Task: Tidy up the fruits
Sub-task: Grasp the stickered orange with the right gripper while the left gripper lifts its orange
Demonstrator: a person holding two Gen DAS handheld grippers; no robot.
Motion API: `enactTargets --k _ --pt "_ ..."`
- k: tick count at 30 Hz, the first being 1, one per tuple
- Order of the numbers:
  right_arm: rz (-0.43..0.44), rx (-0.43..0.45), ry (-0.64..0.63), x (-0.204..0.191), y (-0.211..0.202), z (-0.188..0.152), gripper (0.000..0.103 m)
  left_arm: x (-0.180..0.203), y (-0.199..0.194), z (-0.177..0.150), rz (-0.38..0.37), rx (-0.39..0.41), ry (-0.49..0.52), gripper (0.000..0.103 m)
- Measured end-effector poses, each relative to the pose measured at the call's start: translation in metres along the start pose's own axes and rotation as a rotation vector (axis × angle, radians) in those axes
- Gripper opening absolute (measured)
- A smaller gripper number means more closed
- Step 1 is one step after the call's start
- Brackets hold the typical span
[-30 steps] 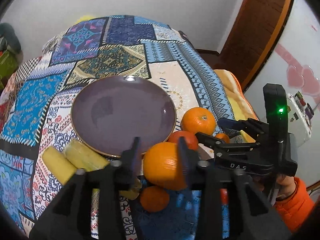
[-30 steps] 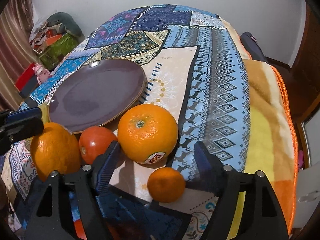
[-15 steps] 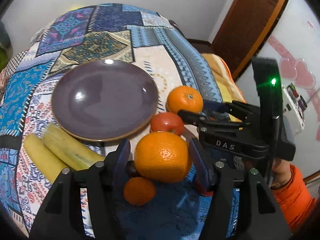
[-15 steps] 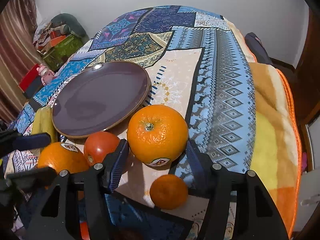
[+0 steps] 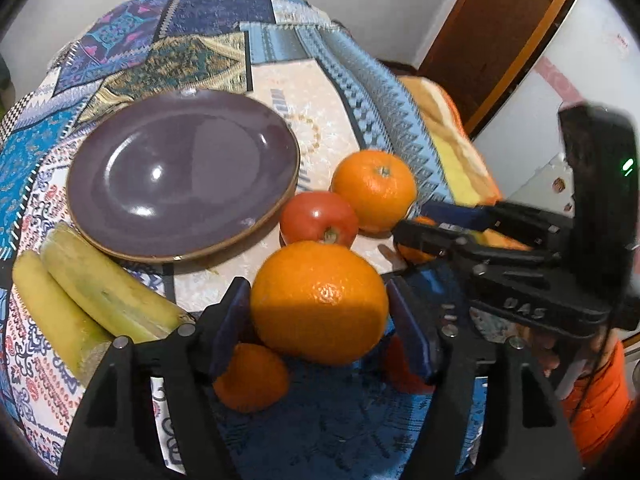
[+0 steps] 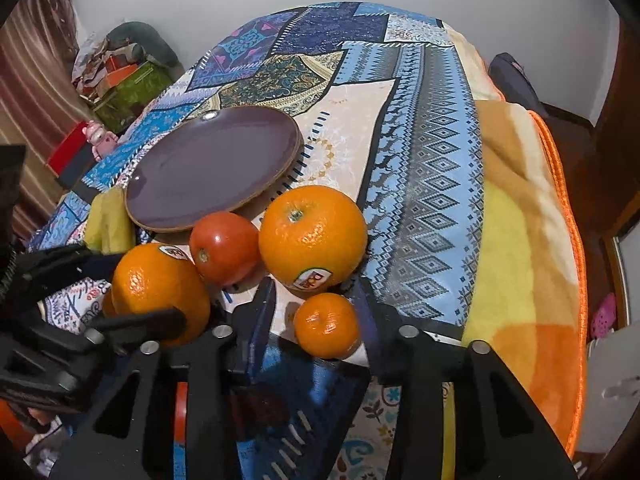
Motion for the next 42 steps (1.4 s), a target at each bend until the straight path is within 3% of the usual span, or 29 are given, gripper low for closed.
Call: enactTargets --k 6,17,22,27,29,42 --pt "-0.008 0.007 -0.021 -0.007 0.004 0.000 0.056 -0.003 0.005 -0.002 0.012 0.010 -0.007 0.068" --pt "0.003 0.032 0.047 0.003 0.010 0.019 0.058 -0.026 -0.037 0.016 0.049 0.135 -0.052 0.068" --pt "-0.062 0.023 -0.014 -0.001 0.023 0.016 0.073 -0.038 -0.049 0.021 0.064 0.164 -0.073 0.068" --pt "-0.037 0.026 0.014 0.008 0.026 0.018 0.073 -0.044 -0.047 0.021 0.069 0.161 -0.093 0.068" --pt "-0.025 0.027 0.006 0.007 0.027 0.019 0.062 -0.045 -0.046 0.021 0.066 0.161 -0.095 0.068" --pt "-0.023 0.059 0.024 0.000 0.012 0.022 0.061 -0.056 -0.067 0.026 0.087 0.203 -0.107 0.068"
Point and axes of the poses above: each gripper's, at about its wrist camera, not at the fingertips, and y roughly the way its jaws point, x to its right, z to its top, the point moved 6 cm from there along y, roughly the way its jaws point, and after that the axes turned 3 degrees about z, right-handed, at the moved point
